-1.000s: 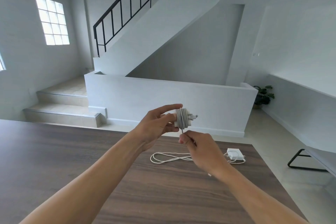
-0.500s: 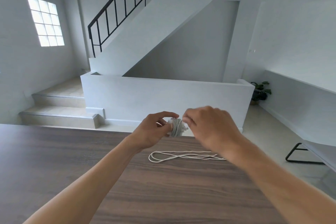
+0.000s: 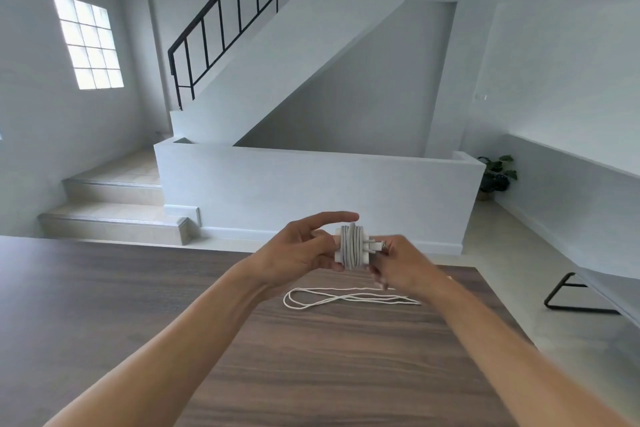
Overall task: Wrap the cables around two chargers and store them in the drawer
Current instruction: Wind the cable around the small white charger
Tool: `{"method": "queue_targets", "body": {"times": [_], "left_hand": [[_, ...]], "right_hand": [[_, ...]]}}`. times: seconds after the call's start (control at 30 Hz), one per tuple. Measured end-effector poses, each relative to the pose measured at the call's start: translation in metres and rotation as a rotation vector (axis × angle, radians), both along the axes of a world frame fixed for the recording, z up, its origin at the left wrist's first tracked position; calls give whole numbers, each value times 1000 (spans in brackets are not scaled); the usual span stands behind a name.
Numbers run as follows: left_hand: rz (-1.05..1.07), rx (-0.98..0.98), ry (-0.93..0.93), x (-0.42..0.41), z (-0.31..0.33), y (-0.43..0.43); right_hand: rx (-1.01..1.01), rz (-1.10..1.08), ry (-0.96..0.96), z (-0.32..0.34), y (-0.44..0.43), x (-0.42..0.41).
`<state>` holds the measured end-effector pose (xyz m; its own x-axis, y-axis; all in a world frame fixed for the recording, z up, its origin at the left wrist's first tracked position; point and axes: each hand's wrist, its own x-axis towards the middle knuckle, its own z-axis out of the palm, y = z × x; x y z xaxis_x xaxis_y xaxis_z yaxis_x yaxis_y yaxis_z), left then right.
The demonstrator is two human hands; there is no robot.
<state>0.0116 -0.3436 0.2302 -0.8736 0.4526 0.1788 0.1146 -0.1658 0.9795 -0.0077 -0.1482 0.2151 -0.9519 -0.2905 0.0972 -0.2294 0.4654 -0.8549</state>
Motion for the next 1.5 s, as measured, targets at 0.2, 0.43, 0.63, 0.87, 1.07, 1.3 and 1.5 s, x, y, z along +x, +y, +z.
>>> {"method": "queue_targets", "body": {"times": [0.2, 0.43, 0.63, 0.87, 1.07, 1.3, 1.5], "left_hand": [[228, 219, -282, -9, -12, 13], [378, 238, -349, -15, -10, 22], [391, 201, -296, -12, -10, 28], [359, 158, -224, -9, -10, 29], [391, 116, -171, -9, -14, 27], [441, 94, -160, -9, -21, 27], [507, 18, -104, -8, -25, 26]], "right_hand": [[132, -148, 234, -50, -27, 30], [234, -275, 703, -52, -36, 34], [-100, -316, 739, -52, -36, 31], [-169, -370, 877, -52, -37, 30], [-242, -375, 829, -51, -36, 23], [-282, -385, 754, -51, -39, 17], [-379, -386, 570, -53, -45, 16]]}}
